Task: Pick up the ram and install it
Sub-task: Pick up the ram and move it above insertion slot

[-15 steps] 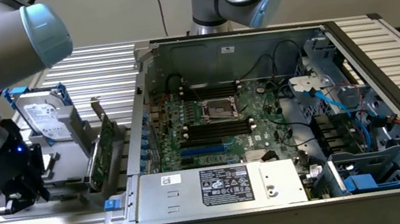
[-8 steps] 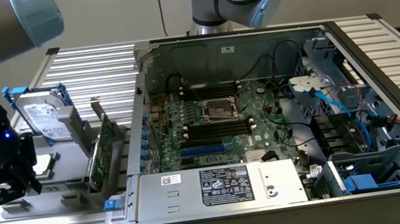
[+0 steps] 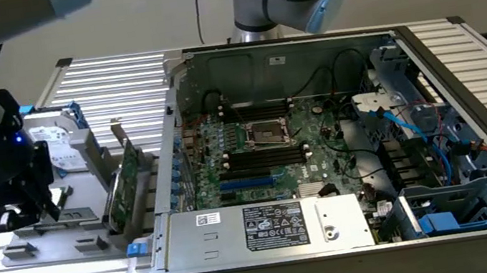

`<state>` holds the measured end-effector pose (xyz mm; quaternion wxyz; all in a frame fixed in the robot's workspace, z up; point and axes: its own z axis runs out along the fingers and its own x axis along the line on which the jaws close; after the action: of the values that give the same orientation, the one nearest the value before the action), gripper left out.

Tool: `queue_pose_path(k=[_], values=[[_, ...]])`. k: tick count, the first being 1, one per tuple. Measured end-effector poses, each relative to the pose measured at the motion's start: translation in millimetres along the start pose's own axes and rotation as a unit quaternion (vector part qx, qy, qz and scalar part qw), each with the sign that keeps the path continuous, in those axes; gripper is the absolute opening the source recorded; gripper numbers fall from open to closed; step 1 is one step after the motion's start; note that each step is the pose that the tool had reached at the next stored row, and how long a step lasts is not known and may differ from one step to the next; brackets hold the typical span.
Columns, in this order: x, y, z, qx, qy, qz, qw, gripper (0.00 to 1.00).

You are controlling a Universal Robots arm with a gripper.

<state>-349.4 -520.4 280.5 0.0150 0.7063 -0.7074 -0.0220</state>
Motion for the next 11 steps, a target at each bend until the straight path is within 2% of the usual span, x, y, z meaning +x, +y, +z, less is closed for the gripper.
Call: queue_pose_path(k=[11], values=[[-0.6,-45.1,-52.6,-0.0035,-0.0010,-0.002,1.0000,0.14]])
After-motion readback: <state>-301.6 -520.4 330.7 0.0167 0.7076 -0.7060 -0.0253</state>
